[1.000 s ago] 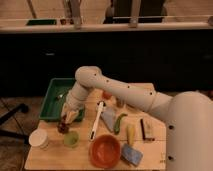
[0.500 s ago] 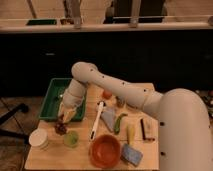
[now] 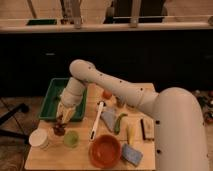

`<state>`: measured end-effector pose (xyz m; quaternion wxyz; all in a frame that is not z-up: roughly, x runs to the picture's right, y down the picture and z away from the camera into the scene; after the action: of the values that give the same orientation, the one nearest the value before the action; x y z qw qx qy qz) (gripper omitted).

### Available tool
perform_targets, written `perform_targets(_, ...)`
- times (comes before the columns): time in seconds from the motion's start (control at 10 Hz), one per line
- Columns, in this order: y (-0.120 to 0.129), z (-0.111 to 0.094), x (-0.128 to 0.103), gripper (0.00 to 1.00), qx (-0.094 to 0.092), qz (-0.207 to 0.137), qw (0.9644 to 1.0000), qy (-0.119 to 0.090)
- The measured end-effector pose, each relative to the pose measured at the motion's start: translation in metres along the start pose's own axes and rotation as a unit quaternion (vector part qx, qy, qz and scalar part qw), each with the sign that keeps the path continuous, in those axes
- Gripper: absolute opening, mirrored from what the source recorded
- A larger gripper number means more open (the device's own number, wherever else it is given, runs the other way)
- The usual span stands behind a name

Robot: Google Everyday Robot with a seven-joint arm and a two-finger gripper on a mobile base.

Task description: Place grapes in plastic cup

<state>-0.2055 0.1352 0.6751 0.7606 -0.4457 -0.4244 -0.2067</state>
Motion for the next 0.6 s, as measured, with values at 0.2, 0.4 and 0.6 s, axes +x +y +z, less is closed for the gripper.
perform_targets(0.2,0.007,-0.001,-0.002,0.01,-0.013,-0.005,0.9999,-0.004)
perform_targets(0.4,0.015,-0.001,-0.002,0.01,-0.028,-0.009,0.9995,-0.009)
perform_targets(0.6,0.024,-0.003,0.001,0.01,-0.038,-0.01,0.9992,-0.011)
